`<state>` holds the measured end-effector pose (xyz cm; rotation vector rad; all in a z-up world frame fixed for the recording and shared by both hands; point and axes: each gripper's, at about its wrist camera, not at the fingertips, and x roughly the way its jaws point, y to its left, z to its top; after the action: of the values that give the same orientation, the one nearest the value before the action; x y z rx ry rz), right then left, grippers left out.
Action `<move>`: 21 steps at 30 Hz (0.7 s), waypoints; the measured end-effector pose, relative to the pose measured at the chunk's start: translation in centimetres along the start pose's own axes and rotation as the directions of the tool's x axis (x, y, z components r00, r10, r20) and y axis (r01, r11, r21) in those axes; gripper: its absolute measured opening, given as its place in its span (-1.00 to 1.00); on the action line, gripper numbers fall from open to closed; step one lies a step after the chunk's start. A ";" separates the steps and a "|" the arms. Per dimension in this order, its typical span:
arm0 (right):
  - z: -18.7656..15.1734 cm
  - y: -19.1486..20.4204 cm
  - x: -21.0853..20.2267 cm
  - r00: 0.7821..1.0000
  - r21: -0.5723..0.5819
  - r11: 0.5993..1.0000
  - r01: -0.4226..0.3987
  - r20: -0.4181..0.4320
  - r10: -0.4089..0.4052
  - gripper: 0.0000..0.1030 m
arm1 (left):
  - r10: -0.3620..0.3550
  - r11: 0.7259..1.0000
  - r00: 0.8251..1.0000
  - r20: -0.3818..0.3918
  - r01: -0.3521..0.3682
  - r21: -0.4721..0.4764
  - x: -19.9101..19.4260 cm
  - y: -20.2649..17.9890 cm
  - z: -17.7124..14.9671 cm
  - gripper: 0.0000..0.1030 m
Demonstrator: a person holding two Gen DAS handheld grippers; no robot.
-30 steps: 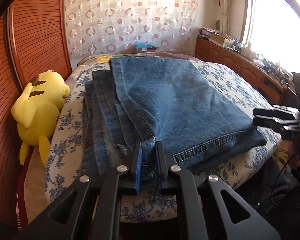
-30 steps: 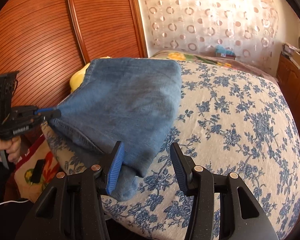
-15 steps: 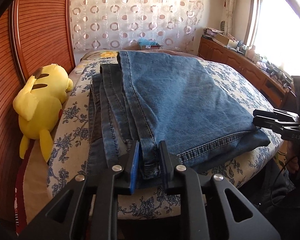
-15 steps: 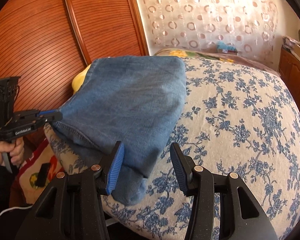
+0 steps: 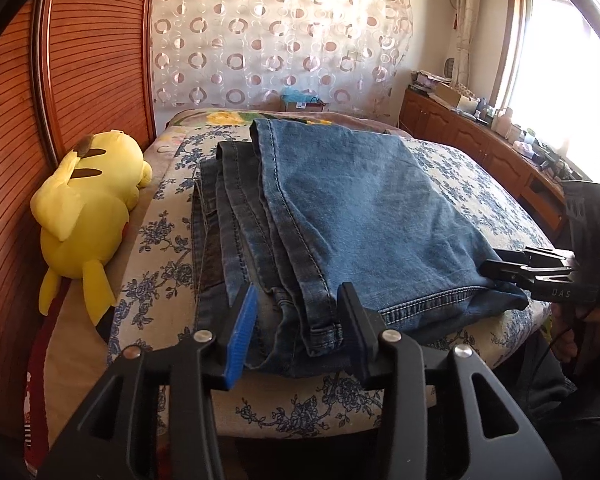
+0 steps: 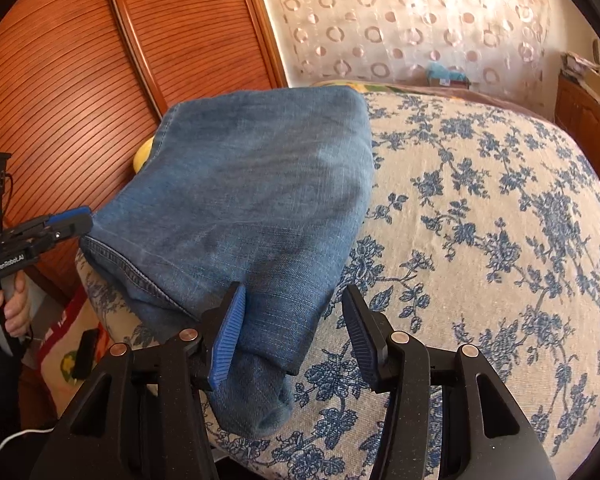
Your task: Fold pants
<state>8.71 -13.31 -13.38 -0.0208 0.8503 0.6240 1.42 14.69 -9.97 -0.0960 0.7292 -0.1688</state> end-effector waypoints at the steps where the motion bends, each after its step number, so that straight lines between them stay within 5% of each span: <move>1: 0.0 0.0 0.2 1.000 0.005 1.000 -0.005 -0.006 0.005 -0.02 | 0.002 1.000 1.000 -0.003 -0.002 -0.005 0.1 0.2 0.1 -0.15; 8: -0.1 -0.2 0.7 0.999 0.027 0.999 -0.033 -0.018 0.034 -0.02 | 0.035 0.999 0.999 0.005 -0.034 -0.026 0.4 1.0 0.0 0.23; 14: 0.0 -0.2 0.9 0.998 0.037 0.998 -0.054 -0.022 0.055 -0.02 | 0.060 0.996 0.997 -0.057 -0.063 -0.055 2.5 2.3 -0.6 0.26; 21: 0.1 -0.1 0.7 0.995 0.039 0.995 -0.096 -0.004 0.096 -0.47 | 0.006 0.995 0.997 -0.075 -0.014 -0.103 3.5 3.2 -1.4 0.27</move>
<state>9.16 -13.04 -13.84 0.0540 0.8729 0.6973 3.47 17.10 -13.76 -0.1854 0.8130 -0.1257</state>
